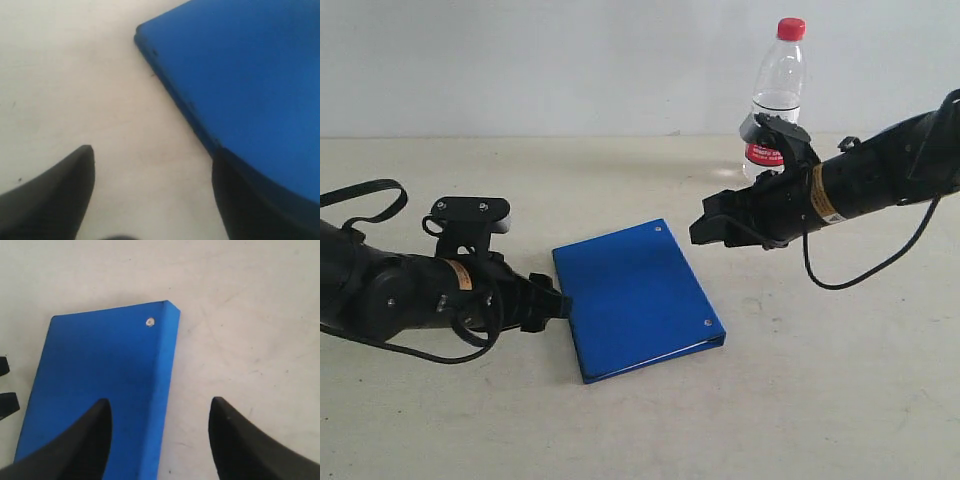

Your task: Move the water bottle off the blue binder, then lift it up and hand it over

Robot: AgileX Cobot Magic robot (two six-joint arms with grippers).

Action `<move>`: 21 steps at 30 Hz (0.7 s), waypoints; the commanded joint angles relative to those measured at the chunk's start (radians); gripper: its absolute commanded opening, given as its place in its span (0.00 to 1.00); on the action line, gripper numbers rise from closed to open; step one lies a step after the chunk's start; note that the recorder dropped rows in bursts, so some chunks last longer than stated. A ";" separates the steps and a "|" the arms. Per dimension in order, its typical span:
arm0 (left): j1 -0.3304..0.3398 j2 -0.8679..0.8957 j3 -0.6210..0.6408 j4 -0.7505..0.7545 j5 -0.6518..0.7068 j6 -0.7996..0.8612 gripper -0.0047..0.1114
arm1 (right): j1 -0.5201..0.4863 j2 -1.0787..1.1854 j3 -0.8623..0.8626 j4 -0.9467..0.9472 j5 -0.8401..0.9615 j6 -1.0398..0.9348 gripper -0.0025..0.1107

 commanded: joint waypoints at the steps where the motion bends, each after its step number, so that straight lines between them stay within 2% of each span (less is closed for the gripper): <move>1: -0.002 0.013 -0.033 0.059 -0.010 -0.013 0.58 | 0.000 0.060 -0.029 0.000 -0.039 -0.001 0.48; 5: -0.002 0.013 -0.047 0.171 0.003 -0.102 0.58 | 0.000 0.085 -0.044 0.000 -0.060 -0.001 0.48; 9: -0.002 0.013 -0.052 0.386 -0.020 -0.332 0.58 | 0.000 0.089 -0.051 0.000 -0.087 -0.001 0.48; 12: -0.002 0.013 -0.052 0.611 -0.091 -0.608 0.58 | 0.000 0.089 -0.052 0.000 -0.097 -0.001 0.48; 14: -0.001 0.013 -0.052 0.754 -0.169 -0.835 0.58 | 0.000 0.089 -0.052 0.000 -0.097 -0.001 0.48; 15: 0.006 0.013 -0.052 0.796 -0.250 -1.011 0.57 | 0.000 0.089 -0.052 0.000 -0.106 -0.001 0.48; 18: 0.014 0.013 -0.052 0.786 -0.335 -1.231 0.53 | 0.000 0.089 -0.052 0.000 -0.124 -0.001 0.48; 21: 0.017 0.015 -0.052 0.758 -0.353 -1.307 0.51 | 0.000 0.089 -0.052 0.000 -0.132 -0.001 0.48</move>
